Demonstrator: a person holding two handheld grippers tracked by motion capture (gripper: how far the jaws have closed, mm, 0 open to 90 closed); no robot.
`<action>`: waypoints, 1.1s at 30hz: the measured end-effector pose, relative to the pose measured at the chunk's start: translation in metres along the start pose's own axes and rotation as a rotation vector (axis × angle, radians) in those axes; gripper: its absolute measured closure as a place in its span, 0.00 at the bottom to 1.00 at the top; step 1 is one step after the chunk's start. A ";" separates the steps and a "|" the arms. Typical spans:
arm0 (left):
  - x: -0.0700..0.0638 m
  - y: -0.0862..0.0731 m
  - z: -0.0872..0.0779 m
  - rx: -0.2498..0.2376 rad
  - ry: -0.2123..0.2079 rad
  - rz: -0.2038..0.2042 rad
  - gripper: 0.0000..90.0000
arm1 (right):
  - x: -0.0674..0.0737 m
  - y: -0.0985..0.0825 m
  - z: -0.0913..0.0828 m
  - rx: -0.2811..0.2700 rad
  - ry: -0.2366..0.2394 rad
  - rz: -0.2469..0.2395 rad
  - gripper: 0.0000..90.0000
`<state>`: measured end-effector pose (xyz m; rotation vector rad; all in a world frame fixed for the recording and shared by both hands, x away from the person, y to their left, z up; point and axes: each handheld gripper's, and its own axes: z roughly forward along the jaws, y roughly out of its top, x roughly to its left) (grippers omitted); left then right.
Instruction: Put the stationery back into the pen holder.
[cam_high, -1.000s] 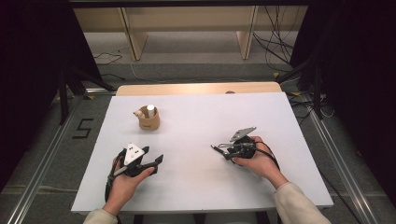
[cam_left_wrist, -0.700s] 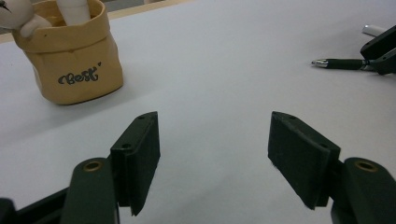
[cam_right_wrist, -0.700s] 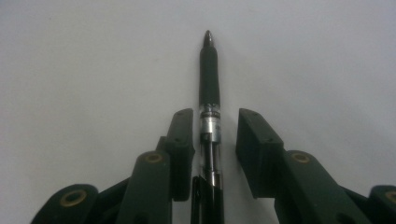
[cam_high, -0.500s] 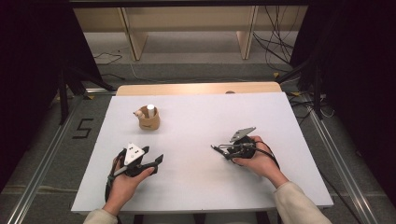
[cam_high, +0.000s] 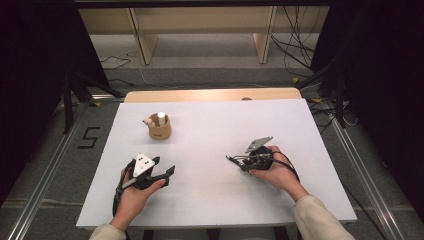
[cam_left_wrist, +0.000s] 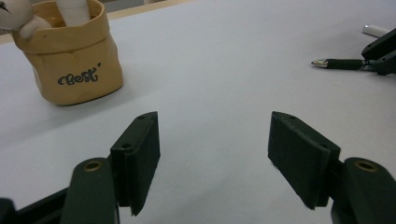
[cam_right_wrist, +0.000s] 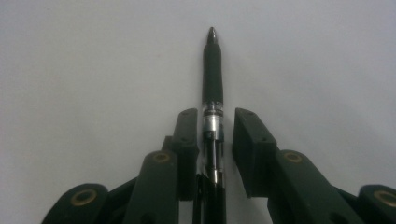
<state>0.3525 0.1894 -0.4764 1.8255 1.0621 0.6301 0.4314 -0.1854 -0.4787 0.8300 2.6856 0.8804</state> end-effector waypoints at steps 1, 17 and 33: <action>0.000 0.000 0.000 0.000 0.000 0.000 0.38 | 0.001 0.000 0.000 0.002 -0.002 0.003 0.81; -0.001 0.000 0.001 0.000 0.000 0.005 0.38 | 0.001 0.001 0.001 0.007 0.005 0.017 0.88; -0.001 0.000 0.001 0.000 0.000 0.005 0.38 | 0.002 0.001 0.000 0.004 -0.004 0.044 0.89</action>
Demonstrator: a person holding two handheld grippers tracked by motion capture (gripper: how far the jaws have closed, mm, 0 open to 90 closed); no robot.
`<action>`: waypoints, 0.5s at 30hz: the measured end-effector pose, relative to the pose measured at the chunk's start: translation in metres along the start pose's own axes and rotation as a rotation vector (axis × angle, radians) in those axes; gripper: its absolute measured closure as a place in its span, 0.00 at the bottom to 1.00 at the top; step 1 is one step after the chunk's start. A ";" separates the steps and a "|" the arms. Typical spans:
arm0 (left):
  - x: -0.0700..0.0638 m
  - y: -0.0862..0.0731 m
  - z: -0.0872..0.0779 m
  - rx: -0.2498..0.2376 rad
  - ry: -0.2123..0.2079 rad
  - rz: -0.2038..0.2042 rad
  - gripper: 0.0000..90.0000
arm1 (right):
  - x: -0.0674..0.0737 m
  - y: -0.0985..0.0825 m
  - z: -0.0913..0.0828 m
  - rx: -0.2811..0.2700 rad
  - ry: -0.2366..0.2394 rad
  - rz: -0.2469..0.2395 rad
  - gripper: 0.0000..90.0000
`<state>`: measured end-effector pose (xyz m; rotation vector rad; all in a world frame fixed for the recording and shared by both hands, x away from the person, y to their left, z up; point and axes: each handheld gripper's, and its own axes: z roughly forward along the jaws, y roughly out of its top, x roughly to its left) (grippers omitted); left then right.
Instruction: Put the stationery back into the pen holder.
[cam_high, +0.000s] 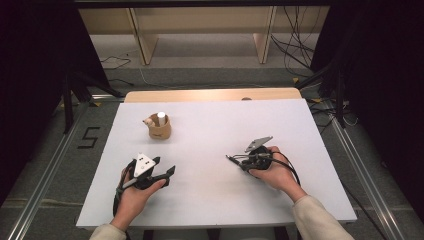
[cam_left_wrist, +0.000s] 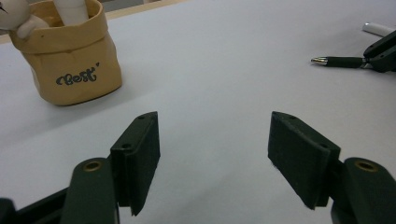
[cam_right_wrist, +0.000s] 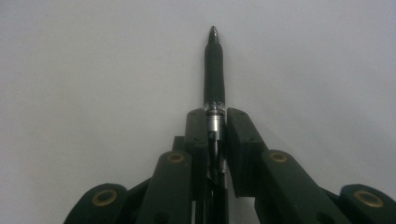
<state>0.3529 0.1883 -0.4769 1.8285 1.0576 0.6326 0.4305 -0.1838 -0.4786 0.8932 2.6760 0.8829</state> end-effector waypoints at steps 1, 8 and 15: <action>0.000 0.000 0.000 0.000 0.000 0.001 0.38 | 0.000 0.000 0.000 0.000 -0.001 0.001 0.89; 0.000 0.000 0.000 0.000 -0.001 -0.001 0.38 | 0.001 0.000 -0.001 -0.017 -0.005 0.012 0.89; 0.000 0.000 0.000 -0.003 -0.003 -0.006 0.38 | 0.006 0.001 -0.005 -0.058 -0.012 0.018 0.89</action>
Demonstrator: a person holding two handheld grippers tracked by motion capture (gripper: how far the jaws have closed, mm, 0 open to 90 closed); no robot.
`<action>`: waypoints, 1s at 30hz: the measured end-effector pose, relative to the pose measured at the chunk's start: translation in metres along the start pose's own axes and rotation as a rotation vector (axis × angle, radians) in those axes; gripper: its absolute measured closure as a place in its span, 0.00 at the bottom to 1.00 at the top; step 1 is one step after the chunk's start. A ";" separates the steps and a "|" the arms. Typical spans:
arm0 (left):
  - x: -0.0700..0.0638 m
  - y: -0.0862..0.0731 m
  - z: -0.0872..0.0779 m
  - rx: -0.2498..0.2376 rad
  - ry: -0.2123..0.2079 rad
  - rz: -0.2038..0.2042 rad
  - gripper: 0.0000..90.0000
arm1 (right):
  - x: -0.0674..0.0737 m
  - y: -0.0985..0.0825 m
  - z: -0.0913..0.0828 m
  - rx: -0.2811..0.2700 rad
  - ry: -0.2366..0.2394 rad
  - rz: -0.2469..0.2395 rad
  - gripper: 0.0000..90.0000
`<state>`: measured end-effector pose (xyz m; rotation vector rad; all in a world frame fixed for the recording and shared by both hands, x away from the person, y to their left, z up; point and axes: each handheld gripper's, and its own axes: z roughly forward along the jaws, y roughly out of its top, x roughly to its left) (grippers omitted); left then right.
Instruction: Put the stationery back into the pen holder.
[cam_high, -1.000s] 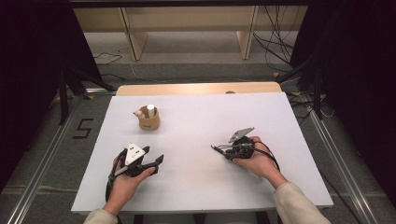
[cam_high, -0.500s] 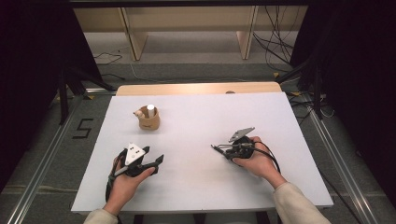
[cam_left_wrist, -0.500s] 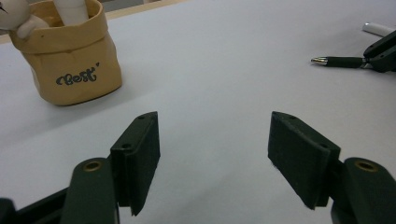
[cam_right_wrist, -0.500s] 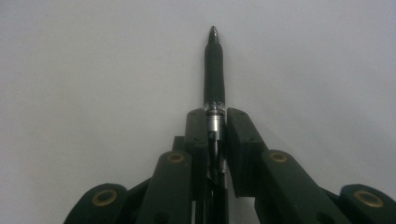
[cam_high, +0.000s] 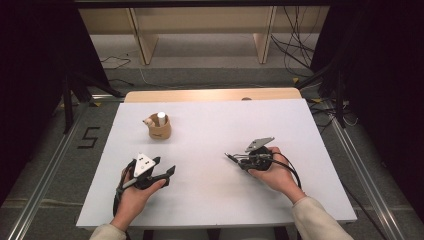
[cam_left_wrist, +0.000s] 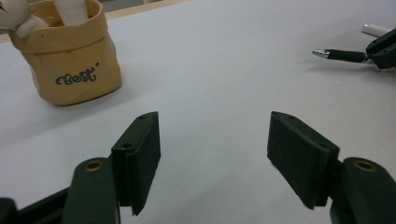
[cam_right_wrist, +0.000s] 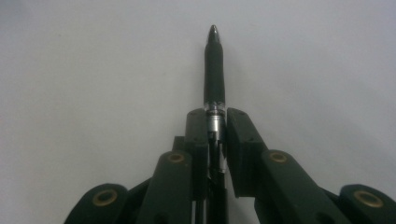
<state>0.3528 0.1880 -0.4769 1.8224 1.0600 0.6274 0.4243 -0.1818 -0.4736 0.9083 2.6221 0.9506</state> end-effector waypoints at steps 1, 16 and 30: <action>0.000 0.000 0.000 -0.001 -0.001 -0.001 0.38 | 0.000 0.000 -0.001 -0.012 -0.001 -0.001 0.89; -0.006 0.001 0.003 0.001 -0.021 -0.005 0.39 | 0.015 0.005 -0.011 -0.158 -0.003 0.011 0.89; -0.024 0.005 0.013 0.004 -0.097 -0.030 0.39 | 0.033 0.010 -0.012 -0.234 0.016 -0.004 0.89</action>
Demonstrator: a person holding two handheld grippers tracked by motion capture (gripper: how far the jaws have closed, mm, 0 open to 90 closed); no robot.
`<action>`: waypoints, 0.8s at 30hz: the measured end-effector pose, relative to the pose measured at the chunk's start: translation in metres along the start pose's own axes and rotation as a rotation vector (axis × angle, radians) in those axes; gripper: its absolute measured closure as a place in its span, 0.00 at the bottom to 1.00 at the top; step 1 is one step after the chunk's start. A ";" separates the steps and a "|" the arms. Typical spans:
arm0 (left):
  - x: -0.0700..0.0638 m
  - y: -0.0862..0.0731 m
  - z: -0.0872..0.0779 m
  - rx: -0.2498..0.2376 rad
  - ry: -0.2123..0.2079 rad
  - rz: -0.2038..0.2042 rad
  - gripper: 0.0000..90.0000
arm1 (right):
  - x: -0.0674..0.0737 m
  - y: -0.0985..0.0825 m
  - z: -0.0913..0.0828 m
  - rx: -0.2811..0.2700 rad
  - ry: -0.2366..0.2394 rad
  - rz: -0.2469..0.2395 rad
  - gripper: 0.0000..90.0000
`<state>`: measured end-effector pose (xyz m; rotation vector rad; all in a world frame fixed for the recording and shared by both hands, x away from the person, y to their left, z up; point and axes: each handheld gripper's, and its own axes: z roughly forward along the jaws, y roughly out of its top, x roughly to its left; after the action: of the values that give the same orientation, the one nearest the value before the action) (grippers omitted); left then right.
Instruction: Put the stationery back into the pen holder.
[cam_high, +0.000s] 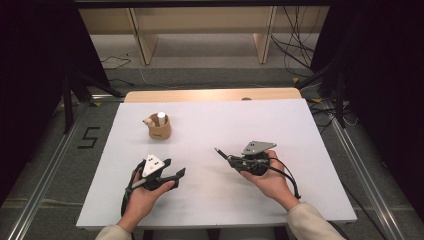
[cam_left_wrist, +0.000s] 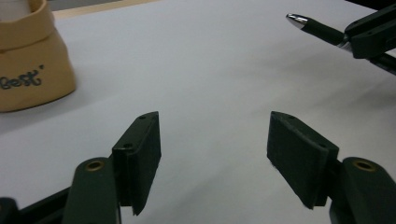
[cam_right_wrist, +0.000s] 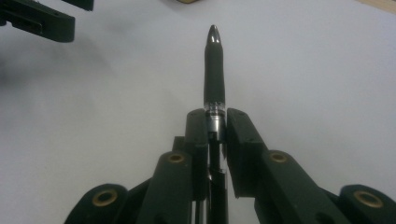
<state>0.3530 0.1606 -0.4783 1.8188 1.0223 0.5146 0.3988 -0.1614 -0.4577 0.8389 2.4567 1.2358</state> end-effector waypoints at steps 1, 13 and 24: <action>-0.002 0.001 0.002 -0.002 -0.009 -0.005 0.39 | 0.001 0.000 0.000 -0.003 0.005 -0.002 0.89; -0.021 0.010 0.024 -0.007 -0.074 -0.026 0.38 | 0.018 0.004 0.007 -0.025 0.045 -0.032 0.89; -0.028 0.016 0.030 -0.030 -0.102 -0.057 0.37 | 0.027 0.005 0.009 -0.032 0.066 -0.049 0.89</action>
<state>0.3654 0.1180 -0.4755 1.7663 0.9892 0.3968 0.3834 -0.1376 -0.4587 0.7367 2.4862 1.3025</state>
